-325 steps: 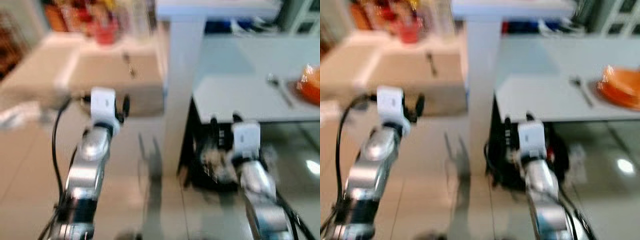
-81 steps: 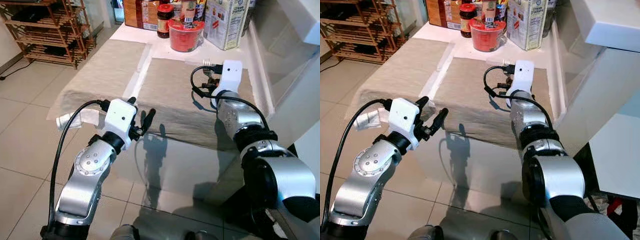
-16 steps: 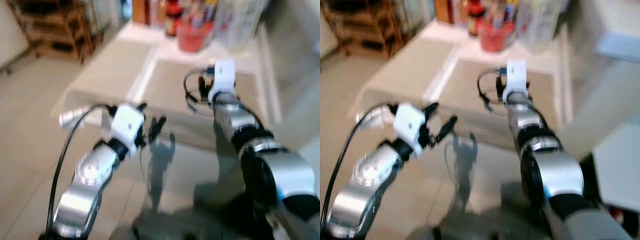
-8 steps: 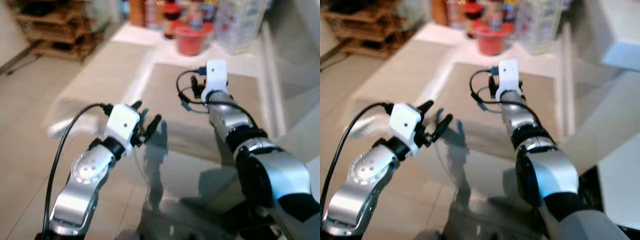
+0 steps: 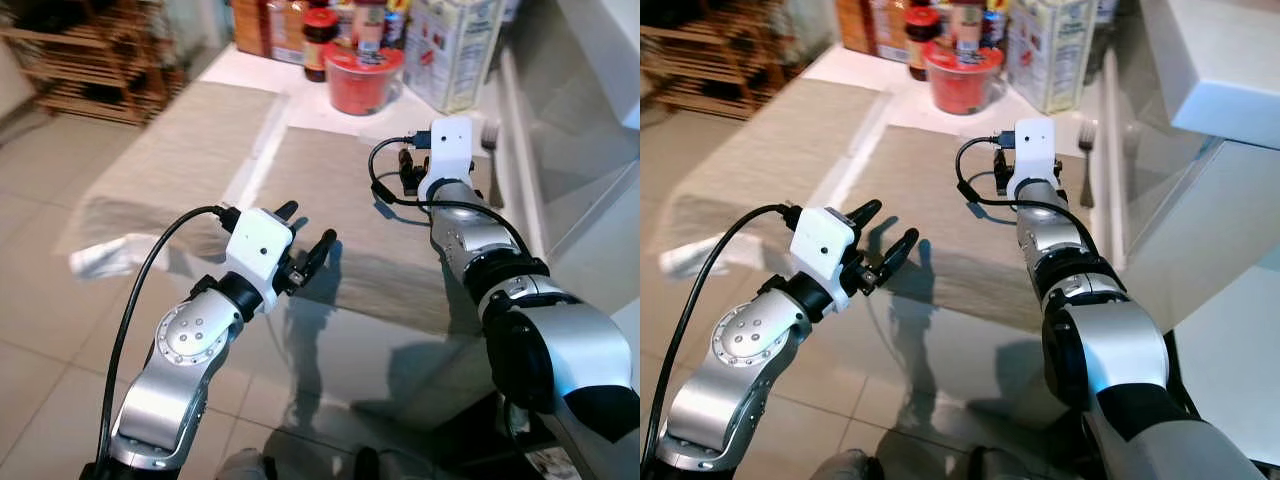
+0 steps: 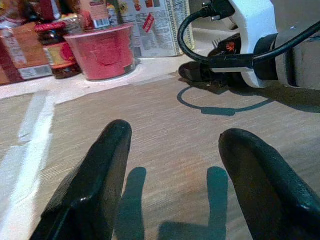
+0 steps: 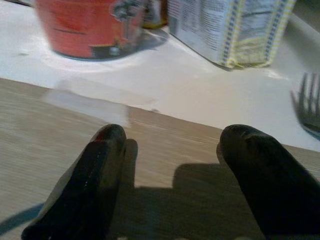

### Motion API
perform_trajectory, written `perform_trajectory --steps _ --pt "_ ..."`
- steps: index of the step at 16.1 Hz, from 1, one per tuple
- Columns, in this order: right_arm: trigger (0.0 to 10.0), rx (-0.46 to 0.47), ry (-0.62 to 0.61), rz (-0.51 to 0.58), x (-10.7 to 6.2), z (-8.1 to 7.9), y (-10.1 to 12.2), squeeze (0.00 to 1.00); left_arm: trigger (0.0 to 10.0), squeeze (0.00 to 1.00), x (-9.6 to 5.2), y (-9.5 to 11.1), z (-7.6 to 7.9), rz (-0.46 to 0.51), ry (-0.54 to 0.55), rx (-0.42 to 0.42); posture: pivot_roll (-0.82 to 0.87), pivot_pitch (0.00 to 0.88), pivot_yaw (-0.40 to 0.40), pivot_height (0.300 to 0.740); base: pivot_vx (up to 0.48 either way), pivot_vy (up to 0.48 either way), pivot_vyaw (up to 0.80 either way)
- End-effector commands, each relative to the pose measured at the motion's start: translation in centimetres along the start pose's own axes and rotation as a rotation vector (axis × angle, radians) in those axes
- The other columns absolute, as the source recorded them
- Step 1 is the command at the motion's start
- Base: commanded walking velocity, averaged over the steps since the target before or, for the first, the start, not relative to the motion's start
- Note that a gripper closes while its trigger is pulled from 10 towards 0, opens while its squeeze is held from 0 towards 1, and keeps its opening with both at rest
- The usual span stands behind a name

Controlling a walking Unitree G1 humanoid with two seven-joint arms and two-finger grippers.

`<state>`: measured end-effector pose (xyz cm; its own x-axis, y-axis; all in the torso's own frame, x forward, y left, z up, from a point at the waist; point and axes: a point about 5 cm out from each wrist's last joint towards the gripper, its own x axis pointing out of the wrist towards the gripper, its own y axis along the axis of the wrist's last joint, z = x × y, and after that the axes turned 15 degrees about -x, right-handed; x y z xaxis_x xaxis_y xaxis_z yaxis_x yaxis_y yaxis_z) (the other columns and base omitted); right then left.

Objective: Setting the table

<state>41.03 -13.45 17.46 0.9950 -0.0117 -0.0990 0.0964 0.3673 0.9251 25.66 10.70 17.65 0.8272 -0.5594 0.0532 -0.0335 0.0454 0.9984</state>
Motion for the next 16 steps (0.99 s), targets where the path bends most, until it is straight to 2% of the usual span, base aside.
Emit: perform_trajectory --steps 1,2,3,4,7,8,10,14,16 --pt "10.0 0.013 0.004 -0.011 0.0 0.1 -0.3 0.00 10.0 0.00 0.0 0.0 -0.2 -0.004 0.010 0.024 0.15 0.109 -0.019 0.740 0.000 0.000 0.00" --pt "10.0 0.021 0.009 -0.004 0.0 0.0 -0.1 0.00 10.0 0.00 0.1 0.0 -0.2 -0.004 0.012 0.026 0.15 0.107 -0.020 0.740 0.000 0.000 0.00" --pt "10.0 0.064 0.019 0.063 0.0 -0.2 1.0 0.00 10.0 0.00 0.2 0.0 -0.2 -0.002 0.012 0.025 0.15 0.107 -0.030 0.740 0.000 0.000 0.00" --pt "10.0 0.087 -0.015 0.133 0.1 0.3 2.2 0.00 10.0 0.00 0.4 0.0 0.0 0.004 0.012 0.020 0.14 0.105 -0.043 0.740 0.000 0.000 0.00" --pt "10.0 0.050 -0.141 0.228 -0.1 2.6 3.3 0.00 10.0 0.00 0.9 -0.2 0.3 0.028 0.032 -0.007 0.11 0.099 -0.065 0.740 0.000 0.000 0.00" --pt "10.0 0.057 -0.191 0.252 -0.3 4.1 3.4 0.00 10.0 0.00 1.2 -0.2 0.7 0.035 0.026 -0.015 0.09 0.101 -0.068 0.740 0.000 0.000 0.00" --pt "10.0 0.089 -0.255 0.235 -0.4 5.4 2.8 0.00 10.0 0.00 1.4 -0.3 0.8 0.036 0.021 -0.018 0.08 0.096 -0.064 0.740 0.000 0.000 0.00" --pt "10.0 0.180 -0.342 0.147 -0.7 6.2 0.6 0.00 10.0 0.00 1.7 -0.1 0.4 0.043 0.012 -0.005 0.09 0.089 -0.052 0.740 0.000 0.000 0.00" --pt "10.0 0.205 -0.346 0.116 -0.8 5.9 -0.1 0.00 10.0 0.00 1.7 0.0 0.2 0.045 0.014 -0.001 0.10 0.090 -0.051 0.740 0.000 0.000 0.00"
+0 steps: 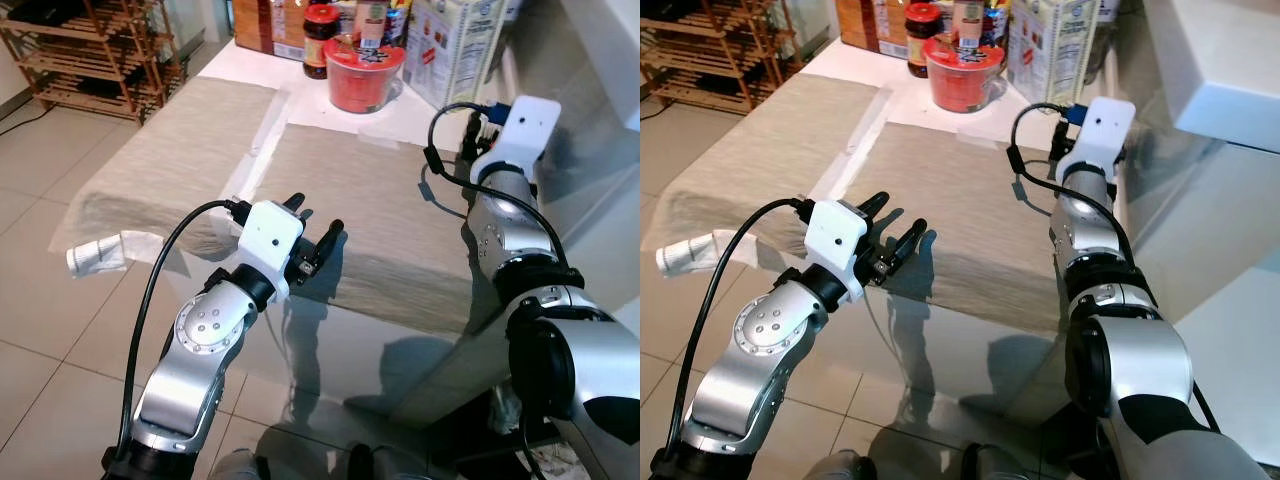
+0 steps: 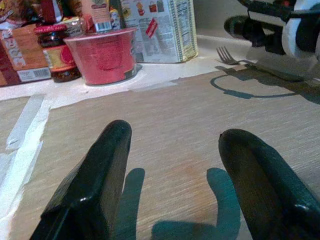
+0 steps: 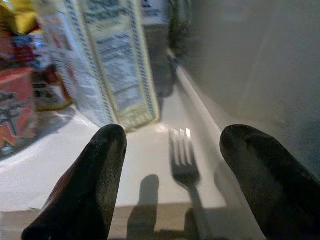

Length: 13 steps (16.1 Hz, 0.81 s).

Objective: Setting the table

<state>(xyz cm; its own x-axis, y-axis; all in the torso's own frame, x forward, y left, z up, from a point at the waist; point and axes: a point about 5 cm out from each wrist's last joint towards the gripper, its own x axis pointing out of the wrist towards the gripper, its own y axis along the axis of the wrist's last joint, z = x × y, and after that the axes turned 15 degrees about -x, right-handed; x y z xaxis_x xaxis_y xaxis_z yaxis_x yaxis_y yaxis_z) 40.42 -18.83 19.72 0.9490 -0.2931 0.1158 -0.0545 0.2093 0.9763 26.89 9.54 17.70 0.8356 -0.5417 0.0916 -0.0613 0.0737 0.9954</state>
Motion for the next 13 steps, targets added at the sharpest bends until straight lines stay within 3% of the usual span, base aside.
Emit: perform_trajectory --steps 1,4,9,13 --pt "10.0 0.031 -0.004 -0.046 -0.3 -0.1 -0.9 0.00 10.0 0.00 0.1 0.1 -0.1 0.007 -0.003 0.012 0.10 0.088 -0.054 0.740 0.000 0.000 0.00" --pt "10.0 0.131 0.075 -0.163 -1.1 -1.6 -2.8 0.00 10.0 0.00 0.2 0.3 -0.3 0.014 0.005 0.015 0.10 0.082 -0.051 0.740 0.000 0.000 0.00" --pt "10.0 0.212 0.118 -0.235 -1.7 -2.4 -3.8 0.00 10.0 0.00 0.4 0.5 -0.3 0.020 -0.004 0.021 0.10 0.079 -0.046 0.740 0.000 0.000 0.00" --pt "10.0 0.214 0.219 -0.252 -3.2 -4.9 -4.4 0.00 10.0 0.00 0.4 0.7 -0.4 0.021 -0.007 0.029 0.10 0.085 -0.047 0.740 0.000 0.000 0.00"
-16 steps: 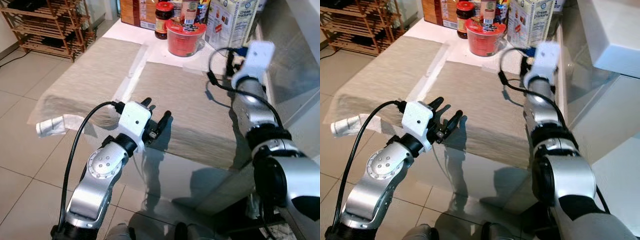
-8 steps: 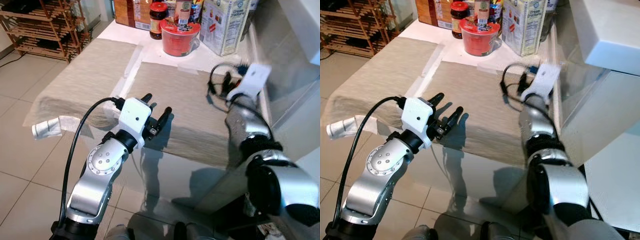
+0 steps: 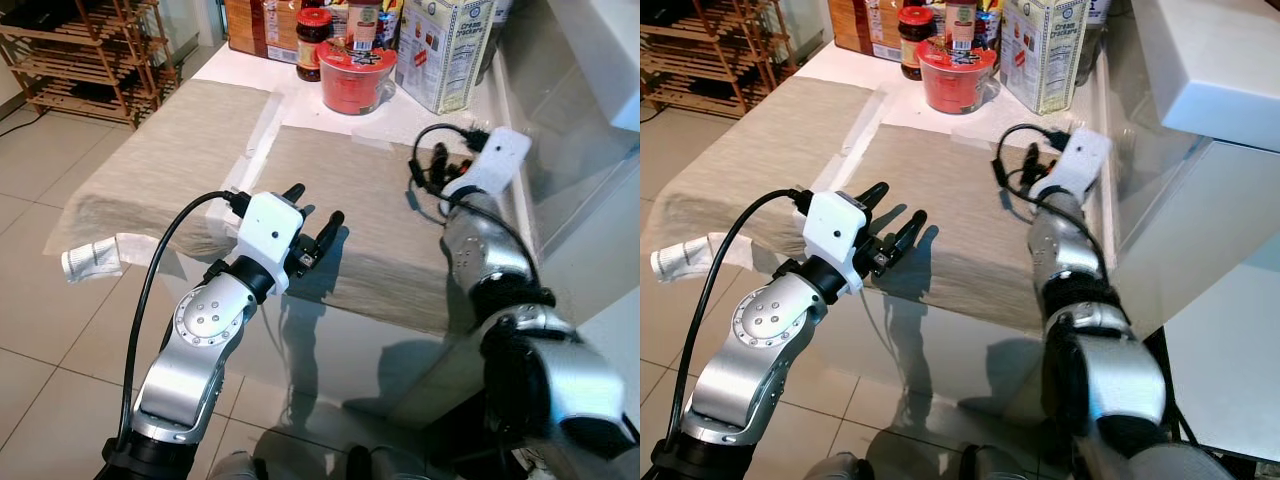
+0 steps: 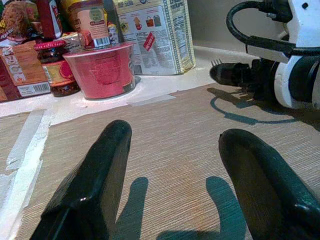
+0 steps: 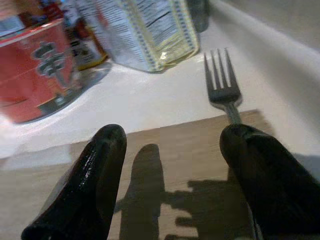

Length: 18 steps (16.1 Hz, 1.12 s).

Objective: Setting the table

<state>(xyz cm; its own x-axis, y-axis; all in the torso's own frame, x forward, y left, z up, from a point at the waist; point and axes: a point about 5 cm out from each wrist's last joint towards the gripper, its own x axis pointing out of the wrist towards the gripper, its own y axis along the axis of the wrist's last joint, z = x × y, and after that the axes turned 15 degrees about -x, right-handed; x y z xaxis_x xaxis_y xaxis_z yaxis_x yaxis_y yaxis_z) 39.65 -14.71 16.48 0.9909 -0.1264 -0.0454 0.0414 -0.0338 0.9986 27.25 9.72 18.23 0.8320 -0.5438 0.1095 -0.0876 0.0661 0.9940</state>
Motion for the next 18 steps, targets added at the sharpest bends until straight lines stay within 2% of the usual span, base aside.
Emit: perform_trajectory --steps 1,4,9,11,13,18 --pt "10.0 -0.003 0.042 -0.113 -0.8 -0.9 -2.6 0.00 10.0 0.00 0.1 0.2 0.0 0.003 -0.003 0.008 0.10 0.085 -0.048 0.740 0.000 0.000 0.00" --pt "10.0 -0.026 0.168 -0.146 -2.9 -4.0 -4.3 0.00 10.0 0.00 0.0 0.3 -0.1 0.006 0.000 0.007 0.09 0.086 -0.050 0.740 0.000 0.000 0.00" --pt "10.0 -0.047 0.243 -0.181 -4.6 -5.3 -5.5 0.00 10.0 0.00 0.0 0.4 0.0 0.009 -0.002 0.007 0.09 0.084 -0.050 0.740 0.000 0.000 0.00" --pt "10.0 -0.073 0.236 -0.174 -5.0 -4.9 -5.2 0.00 10.0 0.00 0.1 0.6 0.0 0.016 0.001 0.007 0.09 0.084 -0.052 0.740 0.000 0.000 0.00" --pt "10.0 -0.125 0.241 -0.119 -5.0 -4.5 -4.2 0.00 10.0 0.00 0.2 0.7 0.0 0.022 0.003 0.004 0.08 0.084 -0.052 0.740 0.000 0.000 0.00" --pt "10.0 -0.270 0.188 0.090 -4.1 -3.3 0.1 0.00 10.0 0.00 0.3 0.5 0.0 0.019 0.001 -0.004 0.08 0.079 -0.030 0.740 0.000 0.000 0.00"
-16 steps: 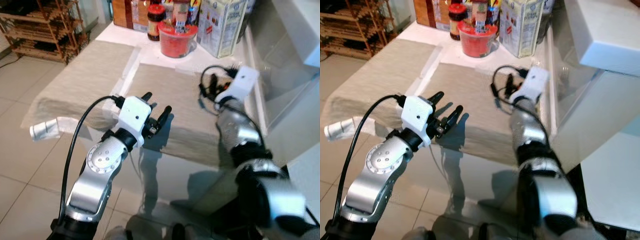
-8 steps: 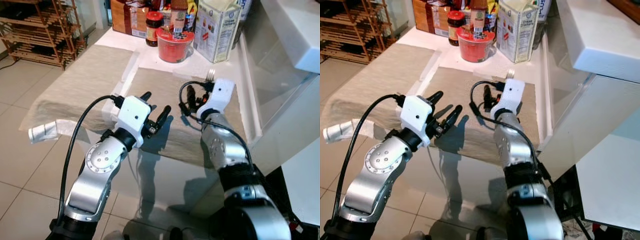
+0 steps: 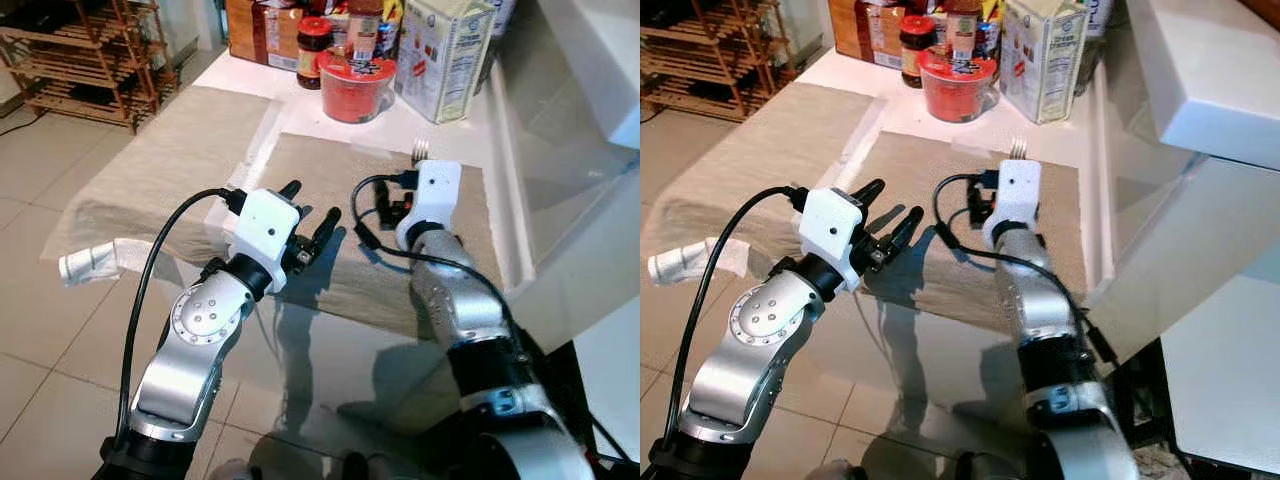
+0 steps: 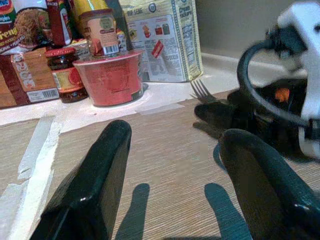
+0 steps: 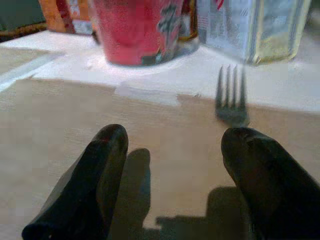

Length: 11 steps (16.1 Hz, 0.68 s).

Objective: Setting the table

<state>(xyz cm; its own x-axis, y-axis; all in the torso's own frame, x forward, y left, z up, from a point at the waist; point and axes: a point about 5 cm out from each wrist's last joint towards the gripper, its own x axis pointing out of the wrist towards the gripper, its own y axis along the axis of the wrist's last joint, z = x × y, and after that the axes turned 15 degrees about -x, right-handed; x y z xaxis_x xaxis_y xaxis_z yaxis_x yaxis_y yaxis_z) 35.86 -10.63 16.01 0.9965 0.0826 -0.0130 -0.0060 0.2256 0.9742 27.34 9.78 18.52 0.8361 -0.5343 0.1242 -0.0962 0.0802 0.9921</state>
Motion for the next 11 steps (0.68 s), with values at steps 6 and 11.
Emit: perform_trajectory --steps 6,11 --pt "10.0 -0.044 -0.108 0.062 1.6 2.9 2.7 0.00 10.0 0.00 0.3 0.4 0.0 0.000 -0.019 0.005 0.09 0.088 -0.015 0.740 0.000 0.000 0.00" --pt "10.0 -0.028 -0.192 -0.145 3.4 4.7 1.1 0.00 10.0 0.00 0.1 0.4 0.0 -0.012 -0.033 0.017 0.10 0.064 -0.005 0.740 0.000 0.000 0.00"
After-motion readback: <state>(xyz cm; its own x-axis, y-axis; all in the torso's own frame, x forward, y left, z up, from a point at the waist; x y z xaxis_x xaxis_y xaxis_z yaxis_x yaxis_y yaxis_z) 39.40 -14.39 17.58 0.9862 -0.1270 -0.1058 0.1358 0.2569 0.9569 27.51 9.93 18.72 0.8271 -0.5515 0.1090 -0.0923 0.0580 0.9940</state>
